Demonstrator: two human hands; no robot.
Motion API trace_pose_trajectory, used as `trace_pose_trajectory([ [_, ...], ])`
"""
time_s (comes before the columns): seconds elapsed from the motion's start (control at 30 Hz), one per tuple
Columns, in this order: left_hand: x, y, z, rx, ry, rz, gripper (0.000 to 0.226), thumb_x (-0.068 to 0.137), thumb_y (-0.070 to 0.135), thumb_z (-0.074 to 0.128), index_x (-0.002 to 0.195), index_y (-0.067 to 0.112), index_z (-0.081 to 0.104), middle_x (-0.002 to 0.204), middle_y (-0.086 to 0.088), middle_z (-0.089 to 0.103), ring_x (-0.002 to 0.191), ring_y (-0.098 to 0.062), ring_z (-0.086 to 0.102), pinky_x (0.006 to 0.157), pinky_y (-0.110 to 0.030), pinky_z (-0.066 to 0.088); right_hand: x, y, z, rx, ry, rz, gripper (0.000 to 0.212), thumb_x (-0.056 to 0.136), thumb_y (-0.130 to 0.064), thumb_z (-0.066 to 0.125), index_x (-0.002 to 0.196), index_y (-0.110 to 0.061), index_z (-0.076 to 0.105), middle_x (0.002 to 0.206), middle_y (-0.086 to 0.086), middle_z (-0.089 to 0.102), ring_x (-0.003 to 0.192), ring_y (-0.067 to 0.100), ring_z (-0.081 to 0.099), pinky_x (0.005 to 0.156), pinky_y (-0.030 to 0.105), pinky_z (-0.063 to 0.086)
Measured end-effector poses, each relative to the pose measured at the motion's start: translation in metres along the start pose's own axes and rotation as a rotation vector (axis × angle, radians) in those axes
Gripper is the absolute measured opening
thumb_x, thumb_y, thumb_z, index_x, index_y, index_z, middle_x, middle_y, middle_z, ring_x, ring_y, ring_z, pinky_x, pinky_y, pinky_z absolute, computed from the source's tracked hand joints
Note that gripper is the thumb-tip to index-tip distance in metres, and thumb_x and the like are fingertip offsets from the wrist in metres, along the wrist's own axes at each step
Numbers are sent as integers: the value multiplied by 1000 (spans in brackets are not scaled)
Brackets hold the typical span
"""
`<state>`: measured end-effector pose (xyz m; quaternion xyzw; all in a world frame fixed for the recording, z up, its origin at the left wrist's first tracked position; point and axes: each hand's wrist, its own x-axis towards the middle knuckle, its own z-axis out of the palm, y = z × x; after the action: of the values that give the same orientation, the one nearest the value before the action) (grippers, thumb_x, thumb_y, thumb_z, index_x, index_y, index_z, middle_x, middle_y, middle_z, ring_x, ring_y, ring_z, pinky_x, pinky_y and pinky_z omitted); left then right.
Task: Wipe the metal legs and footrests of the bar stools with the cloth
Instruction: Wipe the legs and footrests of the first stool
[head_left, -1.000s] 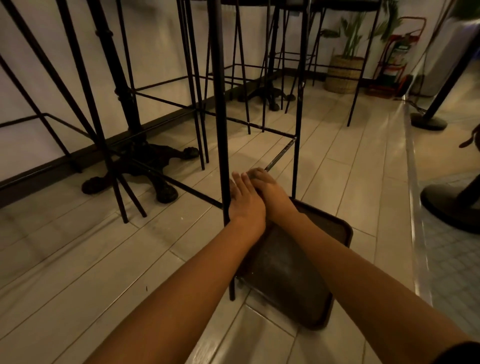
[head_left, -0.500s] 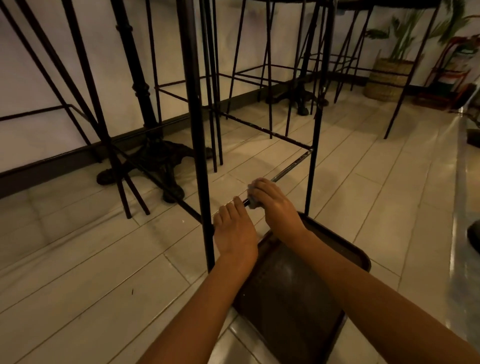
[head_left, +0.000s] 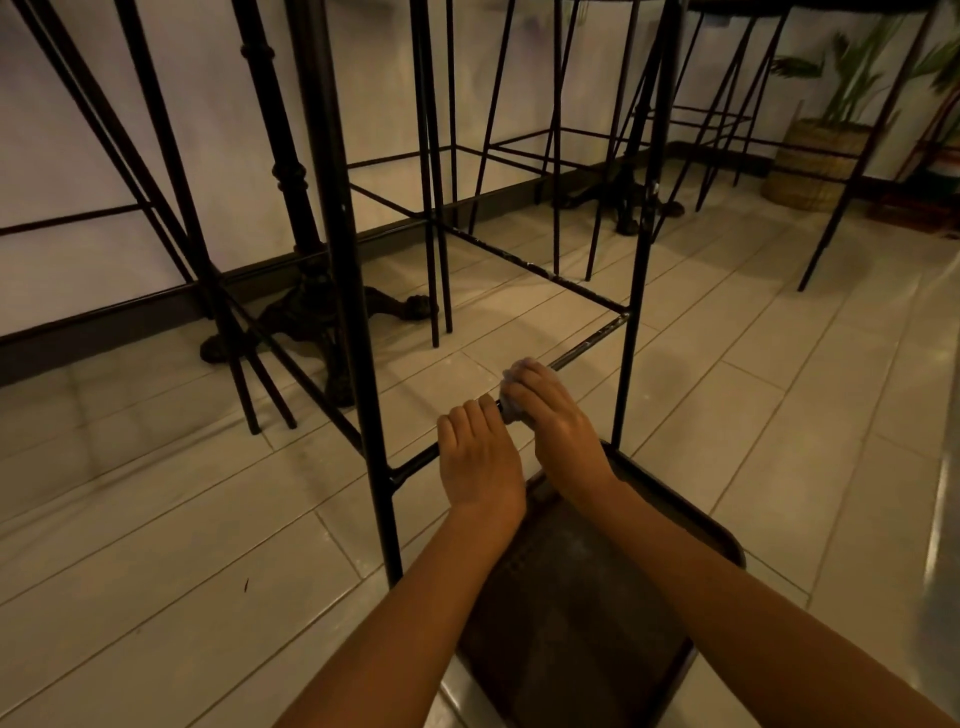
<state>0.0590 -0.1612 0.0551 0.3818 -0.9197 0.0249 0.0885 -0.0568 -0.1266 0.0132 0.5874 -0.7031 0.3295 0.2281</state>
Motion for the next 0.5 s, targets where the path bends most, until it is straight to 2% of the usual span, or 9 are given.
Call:
trace_pose_trajectory([
  [0.17,9,6,5,8,25,19,54,89,18,46,135,3,21,129,-12,38,119,-26,37,106,-37,27,9,12,-1,45,25,15,34,77,12,62,108,-2,62,115,16,60,118,20,46,103,28,39],
  [0.3,11,4,9,16,35,31,59,90,17,46,139,3,16,134,-13,36,123,-28,35,108,-38,24,14,23,-6,47,43,51,28,80,8,62,106,-2,63,114,16,60,117,23,51,100,30,45],
  [0.37,10,5,10,13,41,35,59,90,17,45,138,2,16,133,-14,36,123,-28,35,108,-38,24,16,24,-7,74,69,96,29,79,10,61,107,0,63,115,17,60,118,17,50,101,21,42],
  [0.43,9,4,10,5,46,36,60,89,18,46,139,3,15,133,-14,36,122,-28,35,107,-38,24,14,17,-6,159,91,157,31,81,13,56,109,3,60,119,22,56,120,-1,41,101,7,34],
  [0.5,8,4,10,1,53,38,62,89,18,49,139,3,15,133,-13,36,122,-28,35,107,-38,24,8,11,-2,152,96,148,31,84,9,52,114,2,57,124,21,54,125,1,39,105,11,33],
])
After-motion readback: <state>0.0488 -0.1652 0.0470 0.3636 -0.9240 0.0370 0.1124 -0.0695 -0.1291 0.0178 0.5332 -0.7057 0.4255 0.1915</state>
